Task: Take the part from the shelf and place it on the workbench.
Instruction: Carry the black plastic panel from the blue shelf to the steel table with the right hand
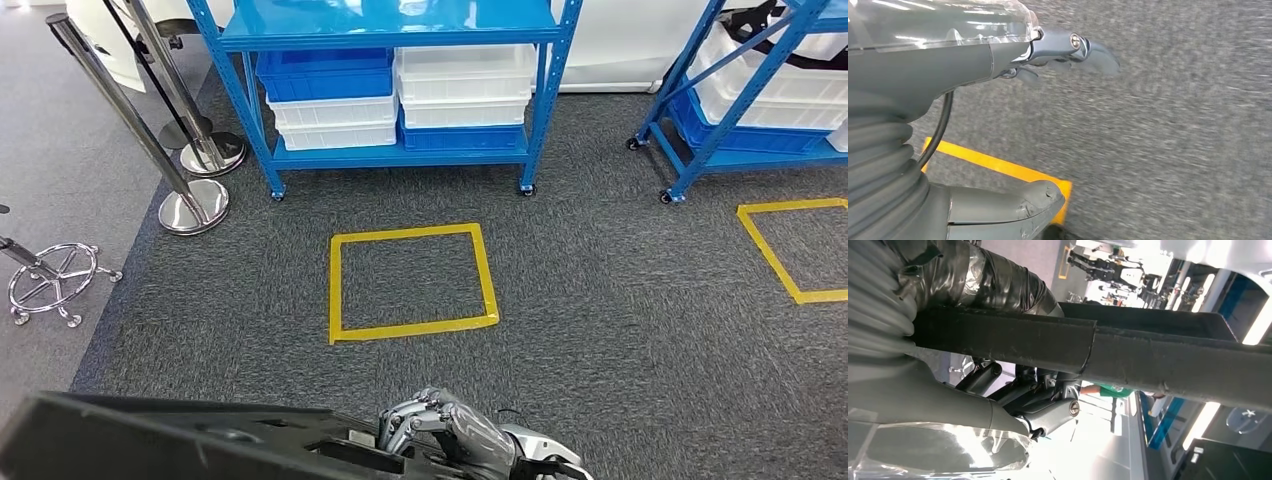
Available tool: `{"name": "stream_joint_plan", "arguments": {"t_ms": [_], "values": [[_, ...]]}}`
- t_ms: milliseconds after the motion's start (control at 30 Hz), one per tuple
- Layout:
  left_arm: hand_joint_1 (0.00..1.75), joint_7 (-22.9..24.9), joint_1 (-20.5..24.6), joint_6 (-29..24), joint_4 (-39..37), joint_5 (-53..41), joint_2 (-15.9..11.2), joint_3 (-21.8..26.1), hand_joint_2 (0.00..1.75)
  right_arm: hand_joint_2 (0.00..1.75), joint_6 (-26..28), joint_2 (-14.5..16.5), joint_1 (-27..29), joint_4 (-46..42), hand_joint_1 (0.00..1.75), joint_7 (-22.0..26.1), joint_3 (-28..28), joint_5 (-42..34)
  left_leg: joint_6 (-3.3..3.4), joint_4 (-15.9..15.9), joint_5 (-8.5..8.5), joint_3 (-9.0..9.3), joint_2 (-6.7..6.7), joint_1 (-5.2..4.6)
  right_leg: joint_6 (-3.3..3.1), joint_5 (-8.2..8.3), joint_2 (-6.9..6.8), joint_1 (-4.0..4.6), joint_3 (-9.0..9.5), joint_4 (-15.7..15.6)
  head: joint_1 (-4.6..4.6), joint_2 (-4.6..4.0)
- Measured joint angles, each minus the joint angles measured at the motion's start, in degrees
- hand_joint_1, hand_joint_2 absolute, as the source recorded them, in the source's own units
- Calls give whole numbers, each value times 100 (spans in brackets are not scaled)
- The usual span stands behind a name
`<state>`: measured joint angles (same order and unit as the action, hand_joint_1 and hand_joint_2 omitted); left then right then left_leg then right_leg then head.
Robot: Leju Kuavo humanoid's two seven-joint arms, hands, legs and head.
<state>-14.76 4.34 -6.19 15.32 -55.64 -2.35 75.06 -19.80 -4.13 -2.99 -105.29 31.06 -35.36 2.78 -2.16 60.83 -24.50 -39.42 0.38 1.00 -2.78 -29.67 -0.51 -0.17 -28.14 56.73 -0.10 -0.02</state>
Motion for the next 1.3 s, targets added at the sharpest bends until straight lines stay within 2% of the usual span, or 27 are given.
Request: {"name": "stream_joint_plan", "arguments": {"t_ms": [67, 100, 133, 167, 200, 233, 300, 333, 367, 400, 567, 633, 700, 733, 767, 800, 833, 867, 933, 967, 1033, 1067, 1133, 1200, 1233, 1267, 1300], "values": [[0, -18, -3, -1, 0, 18, 1, 1, 175, 175, -20, 4, 0, 11, 175, 0, 0, 0, -35, 676, -621, -160, -1, 7, -37, 161, -8, 18, -204, 13, -1, 0], [0, -25, 0, -3, 0, 23, 1, 2, 175, 175, -30, 4, 1, 18, 175, 0, 0, 0, -44, 1027, -767, -196, -2, 7, -38, 243, -10, 31, -318, 28, -1, -1], [0, -26, 2, -4, 0, 22, 1, 2, 175, 175, -33, 4, 1, 25, 175, 0, 0, 0, -45, 1274, -754, -171, -2, 7, -39, 320, -12, 45, -436, 49, -1, -1], [0, -22, 3, -6, 0, 22, 1, 2, 175, 175, -34, 4, 2, 30, 175, 0, 0, 0, -35, 1363, -614, -69, -2, 5, -35, 392, -13, 59, -557, 78, -1, 0], [0, -19, 4, -8, 0, 22, 1, 2, 175, 175, -32, 5, 2, 32, 175, 0, 0, 0, -9, 1256, -436, 133, -4, -1, -31, 457, -12, 71, -672, 110, -1, 0], [0, -17, 8, -9, 1, 23, -2, 2, 175, 175, -30, 7, 1, 33, 175, 0, 0, 2, 33, 964, -330, 431, -8, -16, -26, 516, -13, 79, -769, 145, -1, 1], [0, -21, 30, -22, 2, 22, -15, 2, 175, 175, -13, 19, -1, 33, 175, 0, 0, 25, 126, 68, -466, 1134, -12, -62, 8, 621, -20, 100, -887, 196, -2, 0], [0, -26, 40, -43, 2, 22, -22, 2, 175, 175, 2, 24, -3, 33, 175, 1, 0, 49, 163, -271, -580, 1359, -12, -86, 32, 673, -30, 98, -902, 198, -1, 0], [0, -32, 48, -63, 2, 22, -25, 2, 175, 175, 16, 28, -4, 33, 175, 1, 0, 72, 182, -478, -658, 1477, -10, -102, 55, 712, -40, 98, -905, 192, 0, -1], [0, -37, 51, -81, 2, 23, -25, 2, 175, 175, 28, 28, -5, 33, 175, 2, 0, 89, 188, -522, -659, 1484, -11, -109, 68, 740, -49, 89, -900, 181, 1, -1], [0, -51, 48, -145, 2, 23, -26, 7, 175, 175, 46, 28, -7, 33, 175, 5, -1, 153, 233, -545, -600, 1449, -11, -123, 111, 821, -54, 72, -907, 145, -1, 1], [0, -40, 48, -187, 2, 29, -17, 17, 175, 175, 60, 26, -1, 30, 175, 4, -2, 211, 326, -604, -385, 1252, 12, -97, 191, 328, -12, 47, -1058, 546, 0, 0], [0, 1, 49, -204, 2, 44, -2, 28, 175, 175, 67, 21, 4, 28, 175, 4, -4, 247, 386, -641, -138, 981, 38, -69, 277, -308, 29, 4, -1263, 1331, 1, 1], [0, 22, 47, -201, 2, 59, 5, 31, 175, 175, 72, 20, 2, 28, 175, 7, -11, 270, 373, -628, -67, 884, 42, -67, 302, -312, 28, -19, -1291, 1626, 1, 1], [0, 39, 47, -197, 2, 76, 10, 35, 175, 175, 79, 20, -1, 28, 175, 12, -24, 303, 353, -609, -2, 786, 46, -61, 322, -186, 28, -40, -1252, 1773, 1, 1], [0, 46, 47, -194, 2, 92, 14, 41, 175, 175, 90, 20, -4, 24, 175, 17, -43, 341, 330, -581, 55, 691, 49, -53, 337, 3, 27, -60, -1117, 1732, 1, 0], [0, 51, 49, -191, 2, 104, 18, 50, 175, 175, 101, 20, -8, 13, 175, 19, -68, 381, 304, -542, 99, 604, 54, -44, 345, 151, 20, -79, -869, 1479, 1, 0], [0, 56, 51, -189, 2, 111, 21, 60, 175, 175, 108, 20, -15, -5, 175, 20, -92, 407, 277, -489, 128, 530, 63, -48, 351, 160, -31, -82, -543, 1059, 2, 1], [0, 62, 40, -186, 2, 118, 32, 75, 175, 175, 112, 21, -56, -48, 175, 19, -148, 434, 215, -379, 164, 441, 90, -62, 309, -58, -128, -65, -12, 284, 0, 1], [0, 68, 32, -184, 2, 121, 37, 81, 175, 175, 111, 21, -79, -63, 175, 18, -178, 439, 178, -346, 182, 421, 115, -67, 274, -170, -154, -44, 99, 83, -1, 0], [0, 79, 25, -177, 1, 124, 40, 88, 175, 175, 110, 22, -107, -75, 175, 15, -233, 440, 93, -321, 210, 402, 165, -44, 169, -172, -94, -34, 90, 9, -1, -1], [0, 78, 26, -170, 1, 124, 42, 90, 175, 175, 111, 23, -112, -80, 175, 14, -256, 440, 55, -261, 145, 374, 161, -27, 117, -129, -59, -29, 65, 2, -1, -1], [0, 57, 27, -158, 0, 126, 45, 92, 175, 175, 117, 26, -128, -89, 175, 13, -303, 449, 3, 173, -219, 209, 93, -5, 35, -40, 3, -29, -1, -7, -1, -1], [0, 28, 27, -144, 0, 136, 46, 97, 175, 175, 134, 26, -136, -97, 175, 10, -345, 471, -22, 934, -669, -58, 32, -2, 1, 29, 82, 0, -96, 10, -1, -1], [0, 19, 27, -136, 0, 140, 46, 102, 175, 175, 141, 26, -137, -98, 175, 9, -361, 485, -21, 1214, -776, -138, 19, -2, -6, 58, 127, 20, -142, 23, -1, 0], [0, 13, 27, -125, 0, 145, 48, 107, 175, 175, 150, 26, -137, -100, 175, 8, -372, 503, -5, 1310, -774, -130, 11, -4, -10, 80, 177, 41, -182, 38, -1, 0], [0, 4, 27, -117, 0, 149, 49, 111, 175, 175, 158, 26, -140, -104, 175, 8, -381, 523, 28, 1171, -666, -5, -5, -14, -12, 96, 230, 64, -210, 51, -1, 0]]}}
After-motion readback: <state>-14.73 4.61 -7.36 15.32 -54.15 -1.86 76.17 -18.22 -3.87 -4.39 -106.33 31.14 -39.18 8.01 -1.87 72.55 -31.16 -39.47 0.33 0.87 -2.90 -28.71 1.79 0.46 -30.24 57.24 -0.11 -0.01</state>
